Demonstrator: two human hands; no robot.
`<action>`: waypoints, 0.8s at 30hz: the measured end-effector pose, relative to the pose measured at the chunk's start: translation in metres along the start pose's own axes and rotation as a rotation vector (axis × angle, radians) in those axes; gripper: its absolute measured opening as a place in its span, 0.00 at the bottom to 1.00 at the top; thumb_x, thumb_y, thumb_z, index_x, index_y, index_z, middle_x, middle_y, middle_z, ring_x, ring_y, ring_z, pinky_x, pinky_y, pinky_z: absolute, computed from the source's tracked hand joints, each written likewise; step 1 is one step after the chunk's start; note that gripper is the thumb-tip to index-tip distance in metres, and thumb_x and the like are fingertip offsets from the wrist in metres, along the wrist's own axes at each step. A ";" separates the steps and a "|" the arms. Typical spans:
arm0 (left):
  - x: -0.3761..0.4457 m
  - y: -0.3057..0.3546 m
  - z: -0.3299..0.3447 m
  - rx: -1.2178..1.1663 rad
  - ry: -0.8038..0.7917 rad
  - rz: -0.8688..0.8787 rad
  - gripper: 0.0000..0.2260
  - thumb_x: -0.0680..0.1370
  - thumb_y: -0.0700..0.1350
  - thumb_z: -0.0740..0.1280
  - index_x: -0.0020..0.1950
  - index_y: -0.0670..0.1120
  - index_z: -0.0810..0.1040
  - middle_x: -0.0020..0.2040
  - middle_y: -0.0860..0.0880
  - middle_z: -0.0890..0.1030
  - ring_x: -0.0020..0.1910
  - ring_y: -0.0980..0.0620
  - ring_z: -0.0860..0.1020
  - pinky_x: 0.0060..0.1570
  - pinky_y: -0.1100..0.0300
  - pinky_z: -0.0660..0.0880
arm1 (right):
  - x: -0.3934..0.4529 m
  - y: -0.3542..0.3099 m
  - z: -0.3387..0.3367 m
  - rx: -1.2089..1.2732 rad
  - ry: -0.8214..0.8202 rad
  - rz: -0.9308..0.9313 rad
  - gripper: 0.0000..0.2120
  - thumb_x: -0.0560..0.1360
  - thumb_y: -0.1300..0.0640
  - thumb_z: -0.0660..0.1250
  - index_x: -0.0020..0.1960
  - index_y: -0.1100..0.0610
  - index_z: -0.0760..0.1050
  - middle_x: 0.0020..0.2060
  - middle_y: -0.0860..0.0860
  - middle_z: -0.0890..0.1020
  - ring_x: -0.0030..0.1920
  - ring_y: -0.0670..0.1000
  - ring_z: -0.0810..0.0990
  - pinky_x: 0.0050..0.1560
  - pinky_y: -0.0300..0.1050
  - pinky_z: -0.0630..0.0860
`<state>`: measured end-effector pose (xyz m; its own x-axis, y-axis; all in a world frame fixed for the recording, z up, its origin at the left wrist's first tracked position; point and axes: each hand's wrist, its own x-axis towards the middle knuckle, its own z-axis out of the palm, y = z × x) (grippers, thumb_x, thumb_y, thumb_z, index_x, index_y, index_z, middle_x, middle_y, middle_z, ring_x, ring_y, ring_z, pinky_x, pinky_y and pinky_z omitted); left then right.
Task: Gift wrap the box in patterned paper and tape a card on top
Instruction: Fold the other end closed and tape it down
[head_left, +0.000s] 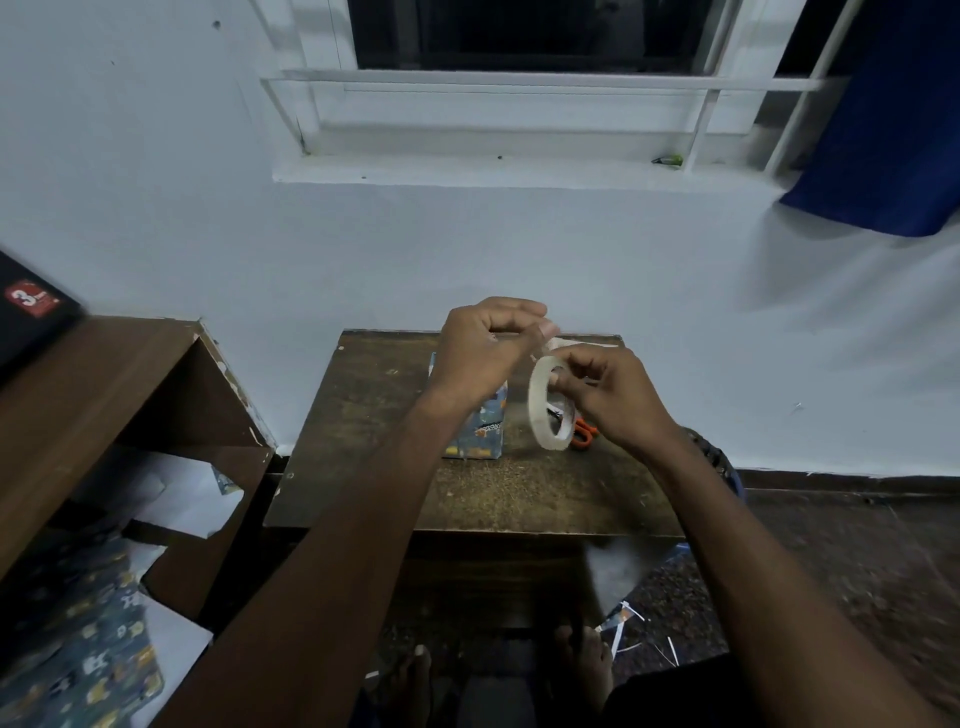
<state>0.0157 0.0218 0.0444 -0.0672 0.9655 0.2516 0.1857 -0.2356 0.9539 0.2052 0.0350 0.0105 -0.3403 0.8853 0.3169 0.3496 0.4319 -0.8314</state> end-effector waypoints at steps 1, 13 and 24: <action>0.000 -0.001 0.000 -0.019 0.023 -0.010 0.02 0.77 0.44 0.78 0.46 0.46 0.90 0.54 0.55 0.87 0.55 0.58 0.84 0.56 0.55 0.82 | 0.000 0.001 0.005 -0.020 -0.001 0.019 0.10 0.80 0.62 0.71 0.50 0.48 0.87 0.42 0.46 0.87 0.45 0.47 0.85 0.48 0.46 0.79; -0.001 0.000 -0.014 0.076 -0.237 -0.019 0.15 0.75 0.38 0.79 0.61 0.47 0.86 0.51 0.49 0.88 0.54 0.54 0.86 0.58 0.58 0.82 | -0.001 0.012 0.020 0.036 0.102 0.165 0.07 0.80 0.61 0.72 0.47 0.53 0.87 0.40 0.50 0.88 0.43 0.54 0.86 0.46 0.54 0.82; -0.004 -0.002 -0.013 0.242 -0.180 0.048 0.12 0.75 0.40 0.79 0.57 0.49 0.87 0.42 0.53 0.89 0.49 0.58 0.86 0.60 0.55 0.79 | 0.000 0.019 0.006 -0.322 0.062 0.267 0.20 0.68 0.63 0.81 0.59 0.52 0.86 0.44 0.45 0.86 0.46 0.48 0.85 0.51 0.45 0.81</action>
<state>0.0032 0.0171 0.0437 0.1176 0.9632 0.2416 0.4144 -0.2687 0.8696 0.2072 0.0424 -0.0082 -0.1510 0.9778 0.1453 0.6766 0.2094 -0.7059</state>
